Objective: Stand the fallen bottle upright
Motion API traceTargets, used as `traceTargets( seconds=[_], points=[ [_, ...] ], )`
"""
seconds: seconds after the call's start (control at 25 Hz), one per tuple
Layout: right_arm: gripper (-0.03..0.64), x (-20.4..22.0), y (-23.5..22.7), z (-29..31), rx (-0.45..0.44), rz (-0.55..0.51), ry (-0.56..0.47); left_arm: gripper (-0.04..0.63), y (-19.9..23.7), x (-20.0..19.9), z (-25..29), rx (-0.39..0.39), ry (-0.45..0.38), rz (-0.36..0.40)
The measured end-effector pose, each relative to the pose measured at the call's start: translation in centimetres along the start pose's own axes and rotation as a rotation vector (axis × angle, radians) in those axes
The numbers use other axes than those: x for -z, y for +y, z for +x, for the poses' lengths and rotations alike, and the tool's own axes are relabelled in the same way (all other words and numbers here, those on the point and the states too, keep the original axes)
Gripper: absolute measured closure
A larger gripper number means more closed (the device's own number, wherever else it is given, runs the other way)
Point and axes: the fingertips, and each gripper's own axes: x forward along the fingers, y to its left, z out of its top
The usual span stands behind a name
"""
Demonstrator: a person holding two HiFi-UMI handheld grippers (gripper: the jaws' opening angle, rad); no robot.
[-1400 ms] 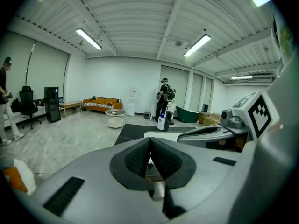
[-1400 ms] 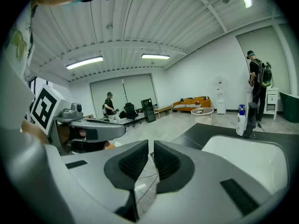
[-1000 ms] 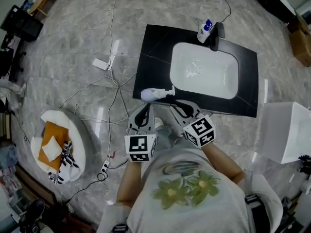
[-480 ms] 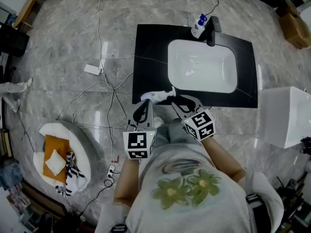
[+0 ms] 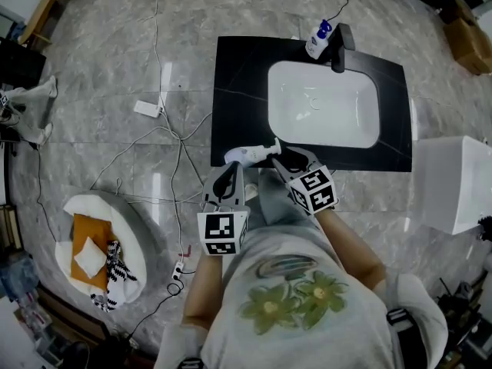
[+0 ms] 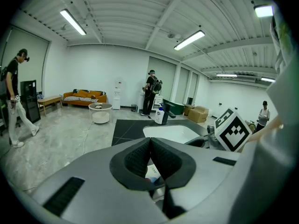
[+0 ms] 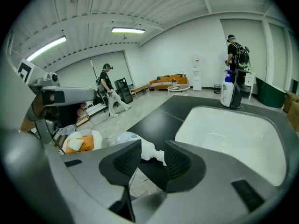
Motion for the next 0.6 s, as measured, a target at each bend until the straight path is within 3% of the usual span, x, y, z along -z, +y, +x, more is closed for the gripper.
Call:
traceTargets(
  seconds=[0.6],
  points=[
    [0.480,3.1,-2.5,4.2,0.000,0.017,0.084,0.577,-0.6,3.0,3.5,0.020,0.073,-0.033]
  ],
)
